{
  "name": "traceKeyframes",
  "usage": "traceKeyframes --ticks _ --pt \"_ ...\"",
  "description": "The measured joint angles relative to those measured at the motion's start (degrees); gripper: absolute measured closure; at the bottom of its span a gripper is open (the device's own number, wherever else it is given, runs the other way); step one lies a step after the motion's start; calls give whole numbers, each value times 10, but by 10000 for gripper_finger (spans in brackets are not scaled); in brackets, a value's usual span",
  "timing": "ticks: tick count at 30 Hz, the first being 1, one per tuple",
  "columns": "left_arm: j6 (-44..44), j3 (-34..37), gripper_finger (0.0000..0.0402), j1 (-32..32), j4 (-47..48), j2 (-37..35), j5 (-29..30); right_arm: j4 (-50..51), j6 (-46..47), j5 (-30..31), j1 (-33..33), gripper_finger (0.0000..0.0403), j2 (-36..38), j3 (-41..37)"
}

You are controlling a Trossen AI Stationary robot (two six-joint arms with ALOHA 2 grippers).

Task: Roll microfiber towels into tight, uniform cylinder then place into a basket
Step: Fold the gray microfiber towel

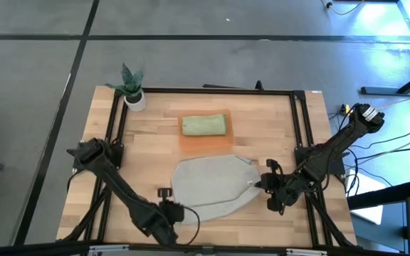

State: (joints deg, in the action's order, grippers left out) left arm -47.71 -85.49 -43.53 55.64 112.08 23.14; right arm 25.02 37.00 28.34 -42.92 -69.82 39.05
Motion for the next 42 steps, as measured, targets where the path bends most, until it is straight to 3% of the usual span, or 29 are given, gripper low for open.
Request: traceKeyframes --ticks 12,16,42 --pt "121 0 348 2 -12 69 4 -5 1 -1 0 393 -3 0" --pt "121 0 350 2 -2 69 29 -6 2 -1 0 393 -3 0" --pt "154 0 350 17 -24 69 28 -6 0 -1 0 393 -3 0"
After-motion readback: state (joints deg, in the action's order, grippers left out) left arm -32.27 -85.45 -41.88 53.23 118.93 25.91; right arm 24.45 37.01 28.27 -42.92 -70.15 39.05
